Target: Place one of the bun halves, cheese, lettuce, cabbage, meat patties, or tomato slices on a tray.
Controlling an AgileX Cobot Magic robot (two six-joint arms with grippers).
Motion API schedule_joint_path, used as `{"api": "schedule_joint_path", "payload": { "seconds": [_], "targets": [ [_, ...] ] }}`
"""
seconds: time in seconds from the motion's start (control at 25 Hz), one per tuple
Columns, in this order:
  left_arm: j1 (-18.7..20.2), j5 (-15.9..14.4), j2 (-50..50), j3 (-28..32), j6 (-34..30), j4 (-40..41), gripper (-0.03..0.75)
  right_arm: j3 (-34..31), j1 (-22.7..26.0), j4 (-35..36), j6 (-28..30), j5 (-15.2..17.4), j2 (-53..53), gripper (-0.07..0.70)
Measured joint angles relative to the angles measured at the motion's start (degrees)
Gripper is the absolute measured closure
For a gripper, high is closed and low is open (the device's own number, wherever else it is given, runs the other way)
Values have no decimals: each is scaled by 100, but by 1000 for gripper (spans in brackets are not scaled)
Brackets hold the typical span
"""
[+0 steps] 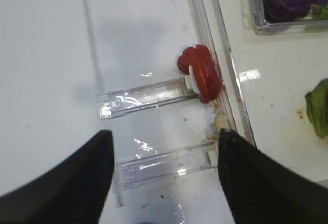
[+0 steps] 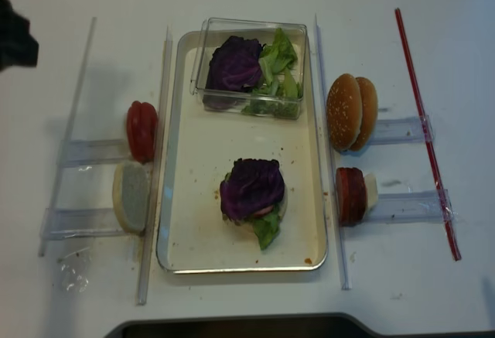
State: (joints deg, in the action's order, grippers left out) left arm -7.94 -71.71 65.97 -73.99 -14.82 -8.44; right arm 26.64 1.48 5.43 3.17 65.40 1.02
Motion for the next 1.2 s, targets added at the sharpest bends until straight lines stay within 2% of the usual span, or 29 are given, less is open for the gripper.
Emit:
{"api": "schedule_joint_path", "payload": {
  "seconds": [0.32, 0.68, 1.08, 1.2],
  "targets": [
    [385, 209, -1516, 1175, -51, 285, 307, 0, 0, 0, 0, 0, 0, 133],
    [394, 319, -3123, 2639, 3, 326, 307, 0, 0, 0, 0, 0, 0, 143],
    [394, 735, -4440, 4372, 67, 93, 307, 0, 0, 0, -12, 0, 0, 143],
    [394, 817, -4756, 4462, 77, 39, 307, 0, 0, 0, -12, 0, 0, 143]
  ]
}}
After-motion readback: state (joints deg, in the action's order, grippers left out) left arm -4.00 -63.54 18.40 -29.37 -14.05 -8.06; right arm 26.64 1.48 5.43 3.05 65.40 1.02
